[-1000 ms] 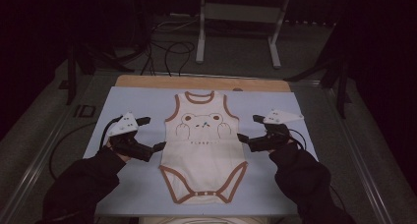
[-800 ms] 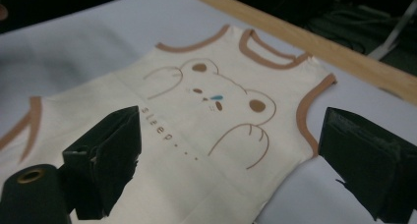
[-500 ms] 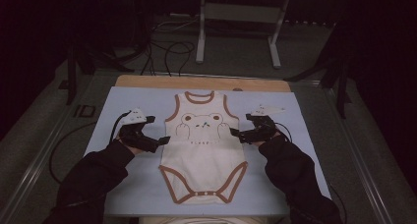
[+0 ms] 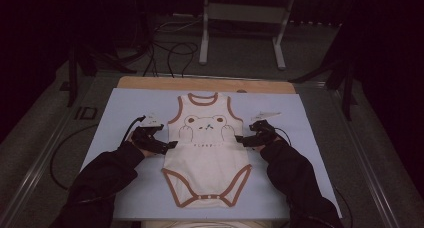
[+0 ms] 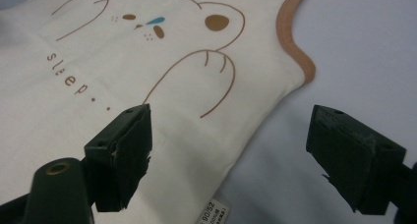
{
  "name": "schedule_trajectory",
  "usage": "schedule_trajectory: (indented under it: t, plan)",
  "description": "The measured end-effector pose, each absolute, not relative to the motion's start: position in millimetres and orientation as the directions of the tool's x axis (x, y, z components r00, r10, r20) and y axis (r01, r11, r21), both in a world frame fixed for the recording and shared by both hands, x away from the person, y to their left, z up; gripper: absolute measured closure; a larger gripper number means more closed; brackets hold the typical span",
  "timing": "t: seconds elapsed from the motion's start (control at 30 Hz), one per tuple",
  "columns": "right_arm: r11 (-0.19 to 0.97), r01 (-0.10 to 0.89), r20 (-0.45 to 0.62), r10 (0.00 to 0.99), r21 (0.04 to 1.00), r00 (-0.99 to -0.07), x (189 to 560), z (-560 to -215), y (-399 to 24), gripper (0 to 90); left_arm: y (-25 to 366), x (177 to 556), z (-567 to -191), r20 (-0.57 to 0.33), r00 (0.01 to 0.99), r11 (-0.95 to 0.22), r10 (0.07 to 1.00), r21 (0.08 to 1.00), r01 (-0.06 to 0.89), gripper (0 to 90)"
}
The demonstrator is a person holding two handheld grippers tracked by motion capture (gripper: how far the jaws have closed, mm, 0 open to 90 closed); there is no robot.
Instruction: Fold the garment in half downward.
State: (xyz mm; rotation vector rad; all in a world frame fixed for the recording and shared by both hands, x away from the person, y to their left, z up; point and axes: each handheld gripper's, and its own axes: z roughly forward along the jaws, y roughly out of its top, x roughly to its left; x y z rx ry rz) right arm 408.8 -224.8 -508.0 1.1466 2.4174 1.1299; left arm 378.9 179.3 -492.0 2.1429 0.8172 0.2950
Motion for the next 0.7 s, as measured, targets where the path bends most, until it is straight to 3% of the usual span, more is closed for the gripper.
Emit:
schedule_trajectory:
  t: [0.33, 0.53, 0.57, 0.7]
  plan:
    - [0.424, 0.549, 0.092, 0.726, 0.720, -0.681, 406, -513, -220, 32.6, 173, 381, -503, -0.023, 0.762, -0.531, 0.647, 0.703, 0.473, 20.4]
    - [0.445, 0.559, 0.090, 0.721, 0.699, -0.687, 405, -517, -219, 40.3, 168, 381, -513, 0.014, 0.775, -0.597, 0.631, 0.647, 0.474, 32.4]
    - [0.453, 0.559, 0.088, 0.717, 0.694, -0.691, 404, -519, -218, 47.9, 167, 381, -514, -0.003, 0.780, -0.599, 0.626, 0.640, 0.482, 38.4]
    - [0.507, 0.530, 0.041, 0.696, 0.679, -0.717, 402, -519, -212, 55.4, 165, 384, -515, -0.010, 0.771, -0.593, 0.637, 0.633, 0.498, 46.1]
